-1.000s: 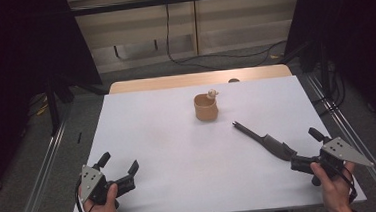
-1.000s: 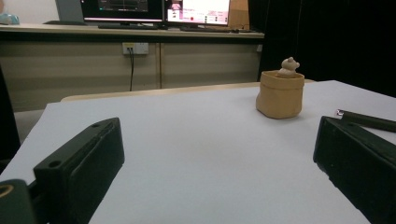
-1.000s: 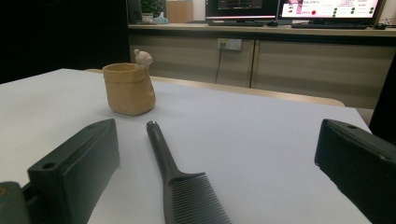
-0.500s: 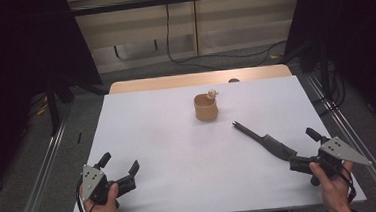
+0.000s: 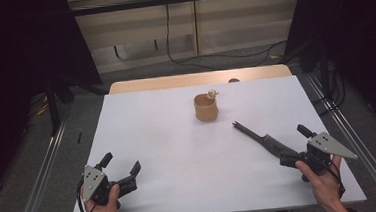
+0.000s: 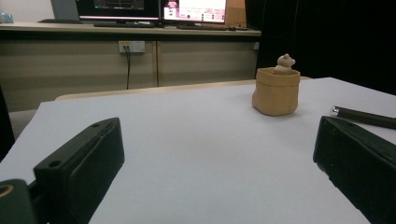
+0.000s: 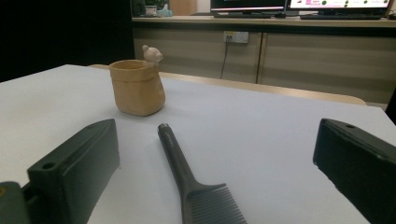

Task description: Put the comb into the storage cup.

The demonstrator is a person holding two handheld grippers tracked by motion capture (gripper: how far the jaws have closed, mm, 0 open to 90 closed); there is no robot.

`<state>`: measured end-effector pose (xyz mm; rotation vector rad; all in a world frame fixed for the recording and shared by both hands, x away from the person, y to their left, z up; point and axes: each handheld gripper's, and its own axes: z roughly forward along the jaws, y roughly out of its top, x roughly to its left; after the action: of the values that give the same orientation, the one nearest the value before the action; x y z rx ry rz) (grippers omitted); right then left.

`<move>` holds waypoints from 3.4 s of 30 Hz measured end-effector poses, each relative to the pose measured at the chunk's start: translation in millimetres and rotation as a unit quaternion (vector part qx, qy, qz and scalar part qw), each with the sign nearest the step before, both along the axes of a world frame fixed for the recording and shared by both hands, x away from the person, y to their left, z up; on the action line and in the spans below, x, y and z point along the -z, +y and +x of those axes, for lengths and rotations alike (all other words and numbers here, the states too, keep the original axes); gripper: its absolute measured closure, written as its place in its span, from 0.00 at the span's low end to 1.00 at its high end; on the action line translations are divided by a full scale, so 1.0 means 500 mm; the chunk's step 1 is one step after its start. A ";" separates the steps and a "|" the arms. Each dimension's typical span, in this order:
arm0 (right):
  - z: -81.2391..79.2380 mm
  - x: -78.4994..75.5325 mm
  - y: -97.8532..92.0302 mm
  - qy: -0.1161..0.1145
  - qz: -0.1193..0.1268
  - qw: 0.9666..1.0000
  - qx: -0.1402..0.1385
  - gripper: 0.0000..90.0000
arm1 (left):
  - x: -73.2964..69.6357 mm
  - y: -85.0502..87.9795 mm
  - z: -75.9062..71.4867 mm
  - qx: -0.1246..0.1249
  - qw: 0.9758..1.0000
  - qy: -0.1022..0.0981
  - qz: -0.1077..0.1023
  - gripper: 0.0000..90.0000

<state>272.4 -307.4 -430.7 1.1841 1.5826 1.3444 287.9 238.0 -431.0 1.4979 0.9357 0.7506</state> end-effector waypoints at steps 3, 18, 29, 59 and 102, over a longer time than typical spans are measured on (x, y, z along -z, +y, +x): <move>0.010 -0.003 0.000 0.002 0.006 1.000 0.001 0.00 | 0.000 0.000 0.000 -0.001 1.000 0.000 -0.003 0.02; 0.073 -0.047 0.015 -0.024 0.015 1.000 -0.004 0.01 | 0.000 -0.003 0.003 0.001 1.000 0.000 0.004 0.02; 0.125 -0.071 0.012 -0.017 0.009 1.000 0.000 0.00 | -0.002 -0.013 0.016 0.008 1.000 -0.002 0.004 0.02; 0.242 -0.061 0.015 0.164 0.001 0.983 -0.082 0.05 | -0.002 -0.016 0.021 0.018 1.000 0.003 0.007 0.02; 0.290 -0.040 0.057 0.380 -0.168 0.878 -0.237 0.16 | 0.003 -0.013 0.017 0.025 0.999 0.014 0.019 0.02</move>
<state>417.3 -279.0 -410.5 1.2125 2.6864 0.8188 296.4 231.7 -432.4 1.5635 0.9047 0.7172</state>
